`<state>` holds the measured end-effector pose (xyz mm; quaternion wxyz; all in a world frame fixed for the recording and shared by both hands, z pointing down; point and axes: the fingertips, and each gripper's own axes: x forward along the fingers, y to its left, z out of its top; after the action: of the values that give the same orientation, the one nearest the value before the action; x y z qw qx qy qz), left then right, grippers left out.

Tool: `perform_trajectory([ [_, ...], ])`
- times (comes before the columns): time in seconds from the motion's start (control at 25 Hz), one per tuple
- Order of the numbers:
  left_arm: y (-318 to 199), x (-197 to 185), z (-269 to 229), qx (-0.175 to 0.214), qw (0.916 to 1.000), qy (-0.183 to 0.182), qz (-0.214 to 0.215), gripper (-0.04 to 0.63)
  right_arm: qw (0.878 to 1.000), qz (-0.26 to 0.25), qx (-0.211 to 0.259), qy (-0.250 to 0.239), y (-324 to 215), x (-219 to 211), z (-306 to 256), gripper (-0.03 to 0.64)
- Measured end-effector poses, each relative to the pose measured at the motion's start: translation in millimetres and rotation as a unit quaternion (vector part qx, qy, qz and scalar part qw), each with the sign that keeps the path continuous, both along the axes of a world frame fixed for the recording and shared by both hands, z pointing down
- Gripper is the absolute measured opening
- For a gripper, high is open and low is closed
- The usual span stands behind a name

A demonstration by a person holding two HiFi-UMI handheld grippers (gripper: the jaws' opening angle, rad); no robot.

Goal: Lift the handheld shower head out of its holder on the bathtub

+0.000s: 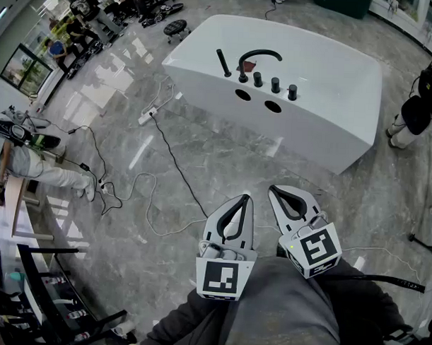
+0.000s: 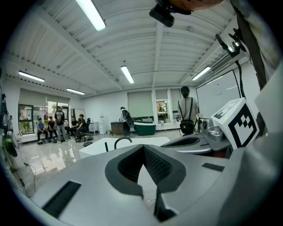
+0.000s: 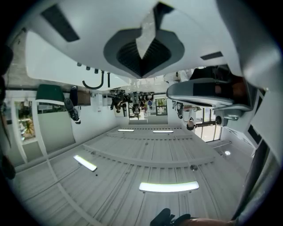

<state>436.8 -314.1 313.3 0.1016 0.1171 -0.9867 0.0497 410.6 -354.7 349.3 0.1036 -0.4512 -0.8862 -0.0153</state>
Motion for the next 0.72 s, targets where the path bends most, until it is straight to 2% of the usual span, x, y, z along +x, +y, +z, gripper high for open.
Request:
perform_trajectory([
  [0.48, -39.7, -22.7, 8.5, 0.004, 0.9997, 0.01, -0.02, 0.003, 1.0, -0.025, -0.006, 0.006, -38.1, -23.3, 1.7, 0.005],
  [0.72, -32.3, -33.0, 27.7, 0.002, 0.999, 0.026, -0.036, 0.003, 0.997, -0.058, -0.002, 0.043, -25.5, -30.2, 26.4, 0.005],
])
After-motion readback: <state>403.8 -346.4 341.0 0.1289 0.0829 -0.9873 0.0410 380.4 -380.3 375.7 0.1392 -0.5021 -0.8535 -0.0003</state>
